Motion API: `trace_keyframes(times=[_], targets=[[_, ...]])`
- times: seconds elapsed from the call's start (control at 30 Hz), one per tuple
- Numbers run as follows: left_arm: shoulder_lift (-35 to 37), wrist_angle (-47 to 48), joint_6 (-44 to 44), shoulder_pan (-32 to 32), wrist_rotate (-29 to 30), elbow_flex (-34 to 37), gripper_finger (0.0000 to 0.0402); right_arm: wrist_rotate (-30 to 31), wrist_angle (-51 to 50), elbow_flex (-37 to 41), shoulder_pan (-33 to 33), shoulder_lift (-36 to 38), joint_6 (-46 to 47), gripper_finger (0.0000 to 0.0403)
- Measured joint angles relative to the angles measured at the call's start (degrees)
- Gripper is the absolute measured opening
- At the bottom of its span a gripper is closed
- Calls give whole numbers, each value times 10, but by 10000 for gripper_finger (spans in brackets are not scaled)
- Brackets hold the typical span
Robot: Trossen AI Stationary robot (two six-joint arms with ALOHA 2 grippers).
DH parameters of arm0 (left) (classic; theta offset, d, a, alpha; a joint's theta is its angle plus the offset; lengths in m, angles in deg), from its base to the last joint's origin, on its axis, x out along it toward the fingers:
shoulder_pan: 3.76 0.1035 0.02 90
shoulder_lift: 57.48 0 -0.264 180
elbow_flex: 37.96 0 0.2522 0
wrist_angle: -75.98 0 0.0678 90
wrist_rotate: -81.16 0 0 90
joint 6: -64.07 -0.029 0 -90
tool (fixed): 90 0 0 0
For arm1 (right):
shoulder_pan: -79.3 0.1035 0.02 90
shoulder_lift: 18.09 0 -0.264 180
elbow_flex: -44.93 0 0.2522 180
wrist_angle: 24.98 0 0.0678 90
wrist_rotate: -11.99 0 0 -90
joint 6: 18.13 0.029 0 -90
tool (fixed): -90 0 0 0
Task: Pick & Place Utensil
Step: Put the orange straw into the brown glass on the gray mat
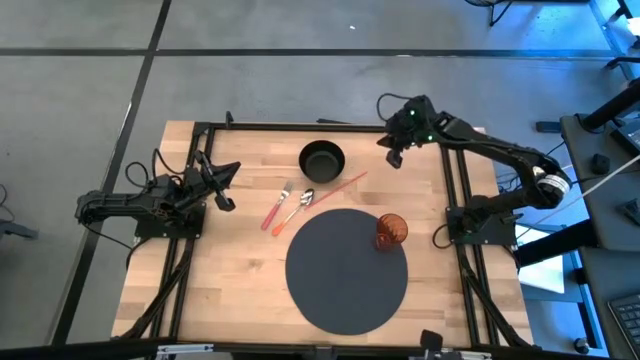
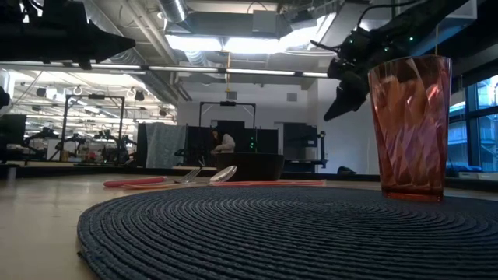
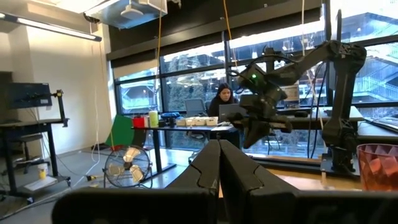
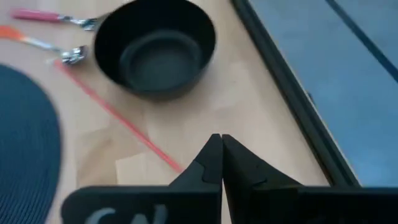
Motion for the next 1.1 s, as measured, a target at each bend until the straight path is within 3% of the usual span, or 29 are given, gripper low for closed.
trace_keyframes(times=[0.1,0.17,0.43,0.7,0.93,1.1], targets=[[0,5,8,0,0,0,1,-60,-30,0,-35,-20,-59,2],[0,9,15,0,0,0,1,-65,-58,0,-44,-46,-94,2],[0,12,27,0,0,0,1,-26,-64,-24,-15,-162,-103,1],[0,15,22,0,3,0,1,20,-109,-100,23,-172,-99,3],[0,15,21,0,12,0,1,96,-187,-211,107,-195,-99,2],[0,19,21,0,12,0,1,98,-234,-251,152,-244,-102,2]])
